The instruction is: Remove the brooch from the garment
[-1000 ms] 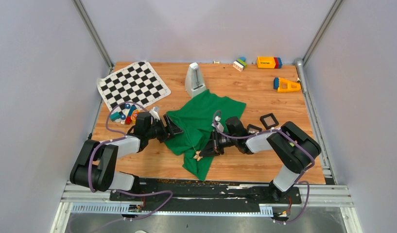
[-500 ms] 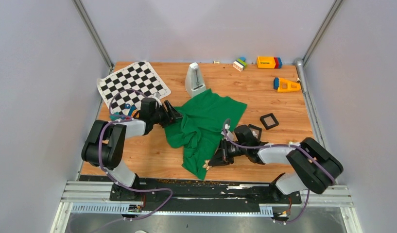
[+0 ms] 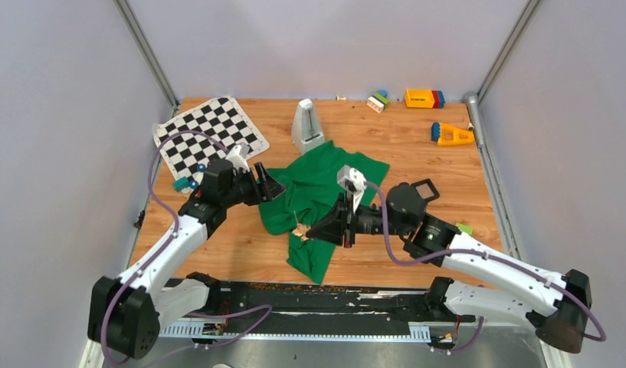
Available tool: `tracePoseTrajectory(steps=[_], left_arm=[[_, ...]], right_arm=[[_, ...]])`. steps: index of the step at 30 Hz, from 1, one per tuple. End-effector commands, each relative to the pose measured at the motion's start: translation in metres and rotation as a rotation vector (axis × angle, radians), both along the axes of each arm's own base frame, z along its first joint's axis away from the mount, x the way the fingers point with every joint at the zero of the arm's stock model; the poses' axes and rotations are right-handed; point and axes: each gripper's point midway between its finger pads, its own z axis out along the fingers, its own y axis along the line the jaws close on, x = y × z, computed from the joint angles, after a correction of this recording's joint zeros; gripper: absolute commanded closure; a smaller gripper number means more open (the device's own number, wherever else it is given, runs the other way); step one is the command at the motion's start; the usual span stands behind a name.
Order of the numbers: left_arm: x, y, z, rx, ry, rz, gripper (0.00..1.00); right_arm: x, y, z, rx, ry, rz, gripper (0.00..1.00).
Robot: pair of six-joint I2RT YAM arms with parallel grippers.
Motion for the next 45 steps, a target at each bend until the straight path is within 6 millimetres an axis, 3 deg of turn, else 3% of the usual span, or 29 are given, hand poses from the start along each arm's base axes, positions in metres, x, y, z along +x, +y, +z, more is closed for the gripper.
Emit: tracePoseTrajectory(steps=[1, 4, 6, 15, 20, 24, 28, 33, 39, 45], left_arm=[[-0.037, -0.001, 0.004, -0.026, -0.011, -0.094, 0.29], [-0.051, -0.008, 0.017, -0.091, -0.055, -0.147, 0.29], [-0.057, -0.012, 0.021, -0.118, -0.067, -0.177, 0.29], [-0.059, -0.023, 0.035, -0.162, -0.099, -0.233, 0.29], [-0.056, -0.032, 0.068, -0.232, -0.216, -0.278, 0.29], [-0.054, -0.031, 0.093, -0.258, -0.341, -0.274, 0.29], [-0.058, -0.038, 0.119, -0.322, -0.440, -0.329, 0.36], [-0.071, -0.052, 0.170, -0.438, -0.543, -0.472, 0.48], [-0.072, -0.054, 0.201, -0.434, -0.621, -0.502, 0.51], [-0.084, -0.051, 0.218, -0.462, -0.673, -0.513, 0.51]], right_arm=[[0.009, 0.005, -0.023, -0.080, -0.397, -0.015, 1.00], [0.042, 0.002, -0.048, -0.186, -0.493, -0.133, 1.00], [0.057, -0.003, -0.053, -0.240, -0.556, -0.187, 1.00], [0.103, -0.018, -0.001, -0.307, -0.936, -0.361, 1.00], [0.082, -0.011, 0.021, -0.164, -0.857, -0.235, 1.00], [0.079, -0.016, 0.031, -0.076, -0.712, -0.195, 1.00], [0.053, -0.025, 0.047, 0.091, -0.587, -0.024, 1.00], [0.049, -0.023, 0.065, 0.162, -0.431, -0.001, 1.00], [0.043, -0.012, 0.083, 0.224, -0.286, 0.073, 1.00], [0.057, -0.007, 0.089, 0.283, -0.184, 0.013, 1.00]])
